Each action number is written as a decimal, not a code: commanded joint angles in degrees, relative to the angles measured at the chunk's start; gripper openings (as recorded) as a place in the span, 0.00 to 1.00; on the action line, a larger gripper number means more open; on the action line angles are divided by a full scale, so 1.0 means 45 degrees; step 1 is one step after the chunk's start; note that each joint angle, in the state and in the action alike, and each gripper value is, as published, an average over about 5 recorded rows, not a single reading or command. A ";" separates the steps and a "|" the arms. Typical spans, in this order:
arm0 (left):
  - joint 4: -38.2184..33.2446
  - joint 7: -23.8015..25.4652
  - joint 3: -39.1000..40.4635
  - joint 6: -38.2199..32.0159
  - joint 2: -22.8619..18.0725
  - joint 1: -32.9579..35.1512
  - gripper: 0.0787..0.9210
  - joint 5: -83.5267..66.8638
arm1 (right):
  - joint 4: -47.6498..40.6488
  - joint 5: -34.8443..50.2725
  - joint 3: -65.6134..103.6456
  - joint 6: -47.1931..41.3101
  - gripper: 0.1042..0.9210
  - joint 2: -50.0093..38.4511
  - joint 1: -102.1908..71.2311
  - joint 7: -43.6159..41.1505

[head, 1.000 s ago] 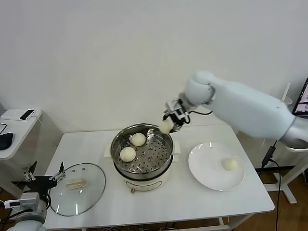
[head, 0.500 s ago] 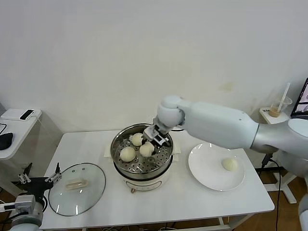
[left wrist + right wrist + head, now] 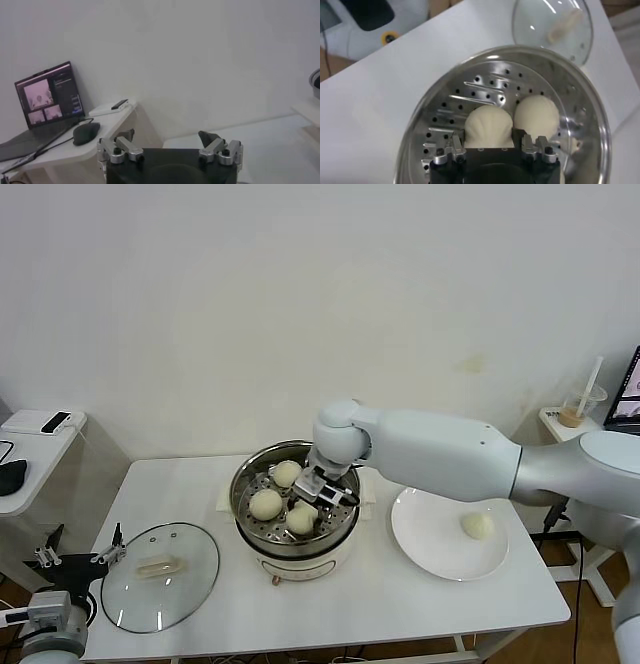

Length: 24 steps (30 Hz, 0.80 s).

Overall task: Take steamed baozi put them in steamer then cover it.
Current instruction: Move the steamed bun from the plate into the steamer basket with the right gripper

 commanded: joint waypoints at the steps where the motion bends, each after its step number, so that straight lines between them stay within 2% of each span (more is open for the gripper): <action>1: -0.0004 0.0008 0.0007 -0.0009 -0.0004 -0.0004 0.88 0.0004 | 0.0295 0.0044 -0.0143 0.0556 0.59 0.0042 -0.0032 -0.0388; 10: -0.0008 0.0013 0.0003 -0.0013 -0.0014 -0.0010 0.88 0.0002 | 0.0486 0.0306 -0.0126 0.0404 0.60 -0.0052 -0.0048 -0.0198; 12: 0.0000 0.0015 0.0005 -0.0014 -0.0010 -0.0016 0.88 0.0001 | 0.0417 0.0321 -0.0070 0.0441 0.64 -0.0051 -0.0045 -0.0043; 18: 0.0012 0.0016 0.0030 -0.0007 0.0046 -0.0080 0.88 -0.0009 | 0.0116 0.0358 0.0202 0.0485 0.83 -0.0074 0.0048 0.0103; 24: 0.0072 0.0021 0.0087 -0.0005 0.0110 -0.0164 0.88 -0.0018 | -0.0184 0.0589 0.0639 0.0242 0.88 -0.0236 0.0312 0.0157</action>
